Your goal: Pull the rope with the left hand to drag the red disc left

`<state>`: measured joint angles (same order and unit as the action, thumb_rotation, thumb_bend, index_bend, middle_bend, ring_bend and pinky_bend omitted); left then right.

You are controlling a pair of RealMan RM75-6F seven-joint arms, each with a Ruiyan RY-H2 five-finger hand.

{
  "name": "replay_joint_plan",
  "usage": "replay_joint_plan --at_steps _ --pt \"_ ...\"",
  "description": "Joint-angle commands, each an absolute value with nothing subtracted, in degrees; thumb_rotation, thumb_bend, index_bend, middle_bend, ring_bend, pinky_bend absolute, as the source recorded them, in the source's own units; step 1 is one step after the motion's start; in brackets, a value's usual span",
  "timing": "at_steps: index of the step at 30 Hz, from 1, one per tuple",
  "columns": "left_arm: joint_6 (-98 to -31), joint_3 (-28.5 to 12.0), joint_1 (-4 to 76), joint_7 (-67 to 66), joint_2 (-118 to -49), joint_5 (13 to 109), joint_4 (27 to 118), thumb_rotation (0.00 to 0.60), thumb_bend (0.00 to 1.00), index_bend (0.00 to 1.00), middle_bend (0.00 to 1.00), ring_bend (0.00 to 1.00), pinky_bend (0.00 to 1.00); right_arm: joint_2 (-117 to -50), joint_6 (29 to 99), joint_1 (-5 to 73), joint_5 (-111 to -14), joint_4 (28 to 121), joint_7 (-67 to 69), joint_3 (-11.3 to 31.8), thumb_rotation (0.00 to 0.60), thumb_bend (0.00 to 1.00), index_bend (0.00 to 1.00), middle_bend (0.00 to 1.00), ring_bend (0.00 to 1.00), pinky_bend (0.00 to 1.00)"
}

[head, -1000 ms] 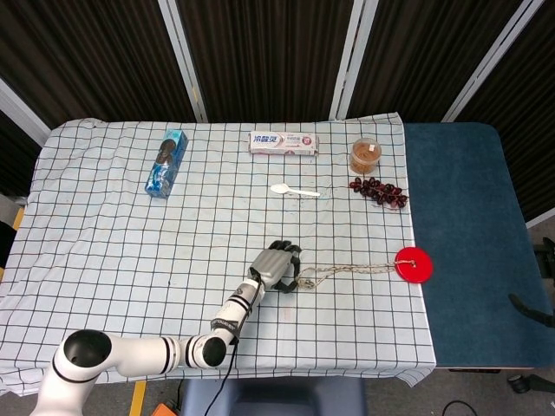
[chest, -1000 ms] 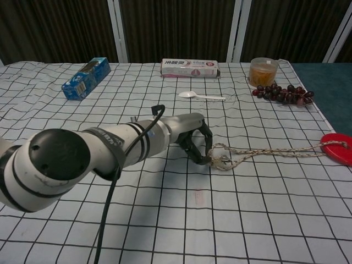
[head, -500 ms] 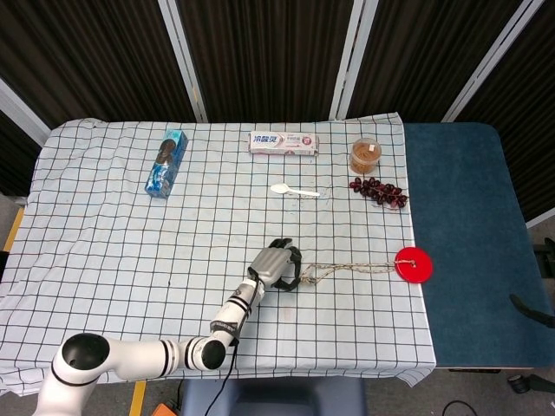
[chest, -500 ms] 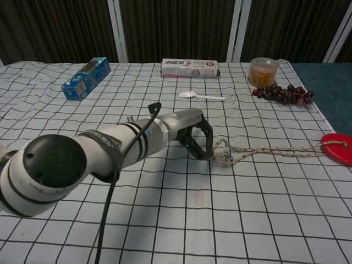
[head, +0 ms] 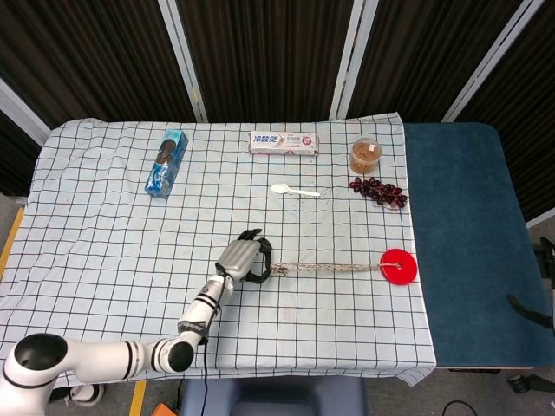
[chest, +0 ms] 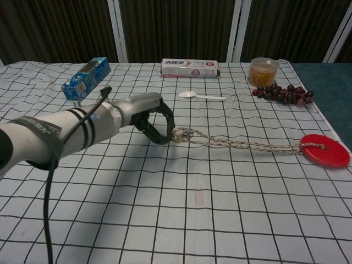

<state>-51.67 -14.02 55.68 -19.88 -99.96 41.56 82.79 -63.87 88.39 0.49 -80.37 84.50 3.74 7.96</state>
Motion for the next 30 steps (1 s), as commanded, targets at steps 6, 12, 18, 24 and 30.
replay_joint_plan --at_steps 6,12,18,24,30 --pt "-58.1 -8.9 44.6 -13.9 -85.5 47.6 90.3 0.6 0.81 0.9 0.28 0.04 0.09 -64.1 88.1 1.2 -81.2 85.8 1.9 7.8 0.6 0.27 0.0 0.0 0.0 0.0" --pt "-61.5 -6.9 37.3 -8.3 -76.5 49.9 86.4 0.6 0.81 0.9 0.28 0.04 0.09 -64.2 87.9 1.8 -82.0 87.1 0.5 7.7 0.6 0.27 0.0 0.0 0.0 0.0" --pt "-64.1 -8.5 31.8 -1.6 -71.0 50.4 79.4 0.6 0.81 0.9 0.28 0.04 0.09 -64.3 87.6 2.1 -82.3 87.6 -0.3 7.5 0.6 0.27 0.0 0.0 0.0 0.0" --pt "-68.6 -11.5 28.9 -2.9 -70.6 48.0 71.8 0.6 0.81 0.9 0.28 0.02 0.09 -64.4 87.7 2.3 -82.6 88.0 -0.9 7.4 0.6 0.27 0.0 0.0 0.0 0.0" --pt "-75.1 -15.5 27.8 -7.2 -72.9 45.4 65.6 0.6 0.81 0.9 0.28 0.01 0.09 -64.1 87.7 2.2 -82.9 87.9 -0.3 7.0 0.6 0.27 0.0 0.0 0.0 0.0"
